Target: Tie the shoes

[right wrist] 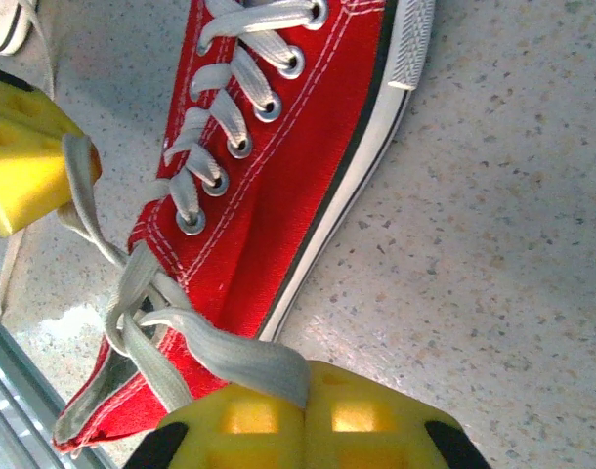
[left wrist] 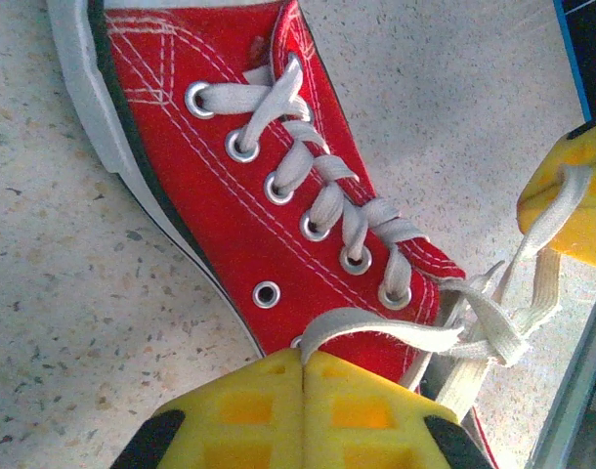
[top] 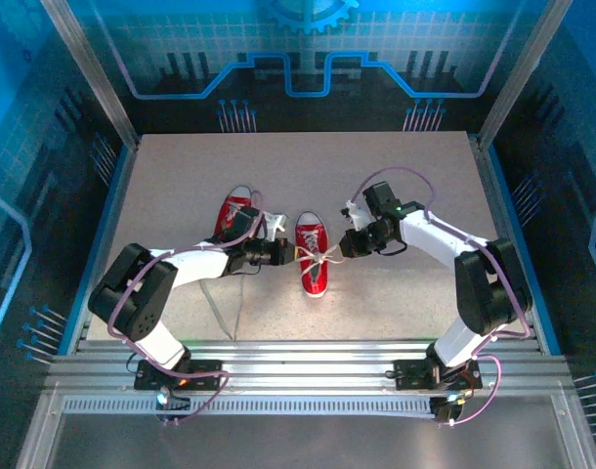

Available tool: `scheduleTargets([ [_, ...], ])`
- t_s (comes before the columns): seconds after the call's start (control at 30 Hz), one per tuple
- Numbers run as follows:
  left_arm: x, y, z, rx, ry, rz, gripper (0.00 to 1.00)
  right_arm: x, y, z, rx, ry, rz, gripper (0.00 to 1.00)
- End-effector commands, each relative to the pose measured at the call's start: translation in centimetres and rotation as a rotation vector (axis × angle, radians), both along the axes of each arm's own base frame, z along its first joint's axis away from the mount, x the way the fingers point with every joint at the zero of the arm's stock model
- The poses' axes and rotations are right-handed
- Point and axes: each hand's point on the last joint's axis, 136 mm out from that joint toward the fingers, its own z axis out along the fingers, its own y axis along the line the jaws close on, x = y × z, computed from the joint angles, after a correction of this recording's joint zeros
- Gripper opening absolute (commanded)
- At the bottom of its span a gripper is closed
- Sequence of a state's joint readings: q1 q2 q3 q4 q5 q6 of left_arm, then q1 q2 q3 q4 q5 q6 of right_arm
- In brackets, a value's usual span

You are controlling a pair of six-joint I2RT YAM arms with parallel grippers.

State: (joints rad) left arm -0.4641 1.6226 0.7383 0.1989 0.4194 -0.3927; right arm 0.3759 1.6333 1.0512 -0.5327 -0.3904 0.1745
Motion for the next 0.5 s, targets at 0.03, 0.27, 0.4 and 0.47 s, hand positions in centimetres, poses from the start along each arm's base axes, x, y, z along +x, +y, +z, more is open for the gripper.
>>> scheduleTargets([
  [0.03,-0.4,0.2,0.4,0.006,-0.015,-0.035,0.00,-0.8,1.2,1.2,0.048,0.003,0.039,0.00],
  [0.27,-1.0,-1.1,0.7,0.019,-0.024,-0.106,0.00,-1.7,1.5,1.8,0.056,-0.001,0.038,0.00],
  [0.4,-0.6,-1.0,1.1,0.028,-0.056,-0.102,0.00,-2.0,1.4,1.8,0.057,0.008,0.040,0.00],
  [0.47,-0.4,-0.9,1.4,0.045,-0.080,-0.105,0.10,-2.0,1.5,1.8,0.062,0.013,0.038,0.00],
])
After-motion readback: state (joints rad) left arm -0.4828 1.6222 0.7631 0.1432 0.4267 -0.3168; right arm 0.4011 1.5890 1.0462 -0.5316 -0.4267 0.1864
